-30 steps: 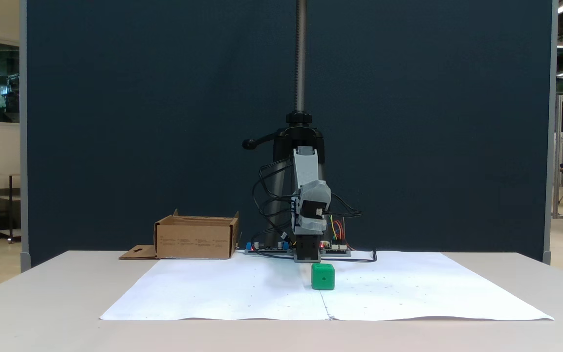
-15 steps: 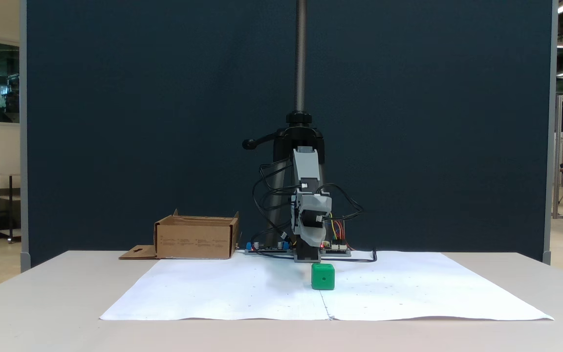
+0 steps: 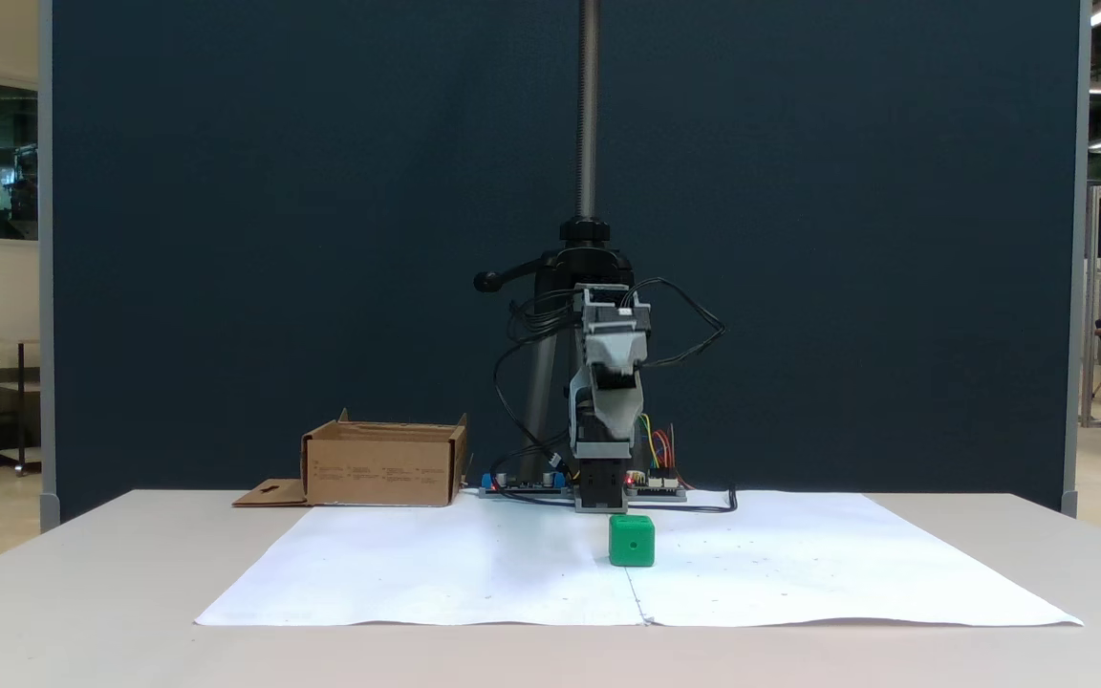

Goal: Grasp a green dice and put it in the bin.

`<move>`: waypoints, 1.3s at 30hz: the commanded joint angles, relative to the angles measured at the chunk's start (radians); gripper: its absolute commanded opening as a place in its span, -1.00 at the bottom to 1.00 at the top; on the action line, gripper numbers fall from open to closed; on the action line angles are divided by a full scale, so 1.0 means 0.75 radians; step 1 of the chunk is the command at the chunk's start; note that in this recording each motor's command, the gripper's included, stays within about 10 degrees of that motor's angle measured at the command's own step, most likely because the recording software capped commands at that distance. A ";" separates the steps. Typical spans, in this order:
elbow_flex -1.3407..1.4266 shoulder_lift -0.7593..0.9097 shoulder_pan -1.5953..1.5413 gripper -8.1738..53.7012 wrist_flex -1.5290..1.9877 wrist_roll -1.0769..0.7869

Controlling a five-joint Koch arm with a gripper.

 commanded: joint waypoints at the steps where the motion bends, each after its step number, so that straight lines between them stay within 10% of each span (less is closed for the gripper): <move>1: -0.147 0.137 -0.049 0.61 0.212 0.110; 16: -0.528 -0.333 -0.174 0.61 1.092 0.145; 39: -0.550 -0.487 -0.076 0.60 0.853 0.151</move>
